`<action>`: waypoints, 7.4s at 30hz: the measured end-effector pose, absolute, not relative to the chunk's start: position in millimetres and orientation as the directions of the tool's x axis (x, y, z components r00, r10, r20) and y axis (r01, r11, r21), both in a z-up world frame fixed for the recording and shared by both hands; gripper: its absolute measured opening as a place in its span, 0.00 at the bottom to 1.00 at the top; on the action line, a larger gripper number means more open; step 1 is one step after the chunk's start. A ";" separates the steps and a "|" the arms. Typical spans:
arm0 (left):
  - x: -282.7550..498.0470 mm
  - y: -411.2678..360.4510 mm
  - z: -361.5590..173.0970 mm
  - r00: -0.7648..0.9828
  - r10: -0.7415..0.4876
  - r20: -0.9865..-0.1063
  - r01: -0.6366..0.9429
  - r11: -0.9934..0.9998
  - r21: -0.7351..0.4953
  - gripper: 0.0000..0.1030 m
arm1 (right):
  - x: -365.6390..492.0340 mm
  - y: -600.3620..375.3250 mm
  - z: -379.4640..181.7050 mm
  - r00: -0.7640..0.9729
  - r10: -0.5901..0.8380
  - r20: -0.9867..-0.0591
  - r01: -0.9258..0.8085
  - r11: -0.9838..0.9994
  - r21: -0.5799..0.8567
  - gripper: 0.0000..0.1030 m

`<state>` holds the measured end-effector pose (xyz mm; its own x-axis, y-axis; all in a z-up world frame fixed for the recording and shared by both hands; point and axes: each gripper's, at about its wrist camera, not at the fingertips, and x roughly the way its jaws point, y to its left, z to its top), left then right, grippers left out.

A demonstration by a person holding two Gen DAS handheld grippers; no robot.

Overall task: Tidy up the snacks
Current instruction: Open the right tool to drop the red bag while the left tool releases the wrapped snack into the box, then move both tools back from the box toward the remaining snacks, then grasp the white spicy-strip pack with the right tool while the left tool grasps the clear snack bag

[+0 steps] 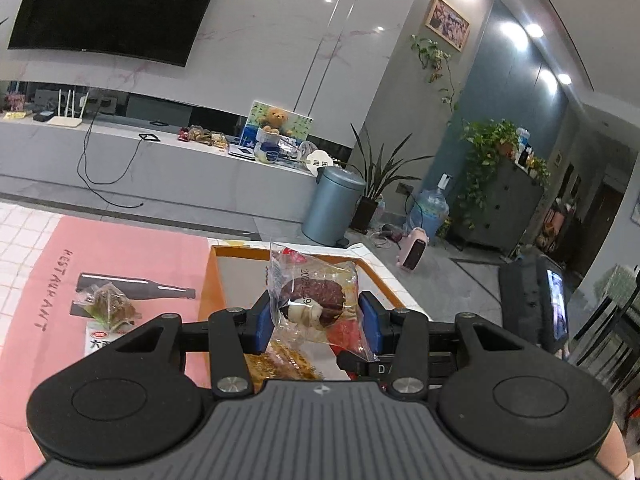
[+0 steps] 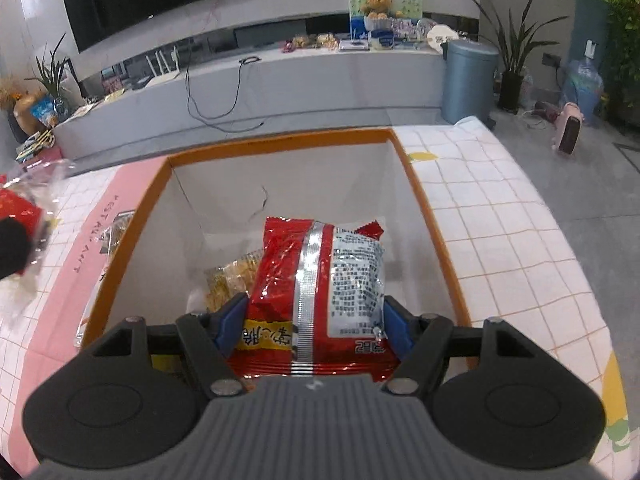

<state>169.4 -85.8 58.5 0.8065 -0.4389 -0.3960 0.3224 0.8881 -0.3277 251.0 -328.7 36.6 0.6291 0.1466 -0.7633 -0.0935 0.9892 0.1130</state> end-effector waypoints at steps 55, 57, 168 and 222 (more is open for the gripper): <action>292.0 -182.9 15.3 0.598 -0.099 -0.795 0.143 0.990 -0.015 0.84 | 208.2 -424.5 73.8 0.737 0.143 -0.661 0.164 0.910 0.380 0.97; 287.3 -185.4 17.8 0.602 -0.076 -0.795 0.137 0.991 0.009 0.86 | 208.6 -422.5 73.6 0.734 0.146 -0.663 0.158 0.913 0.377 0.97; 234.8 166.9 -24.0 0.601 -0.121 -0.790 -0.141 0.957 -0.254 0.87 | 244.1 -72.5 -64.3 0.746 0.215 -0.630 -0.279 0.960 -0.003 0.67; 409.9 -5.6 -18.0 0.283 -0.086 -0.955 -0.012 0.996 -0.093 0.83 | 244.3 -72.1 -63.9 0.765 0.183 -0.617 -0.230 0.973 0.004 0.49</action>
<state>409.9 -5.6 -18.0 0.2831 -0.0855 -0.9553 -0.0118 0.9956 -0.0926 244.3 -72.1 -63.9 0.7653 0.1831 -0.6171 -0.2297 0.9732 0.0038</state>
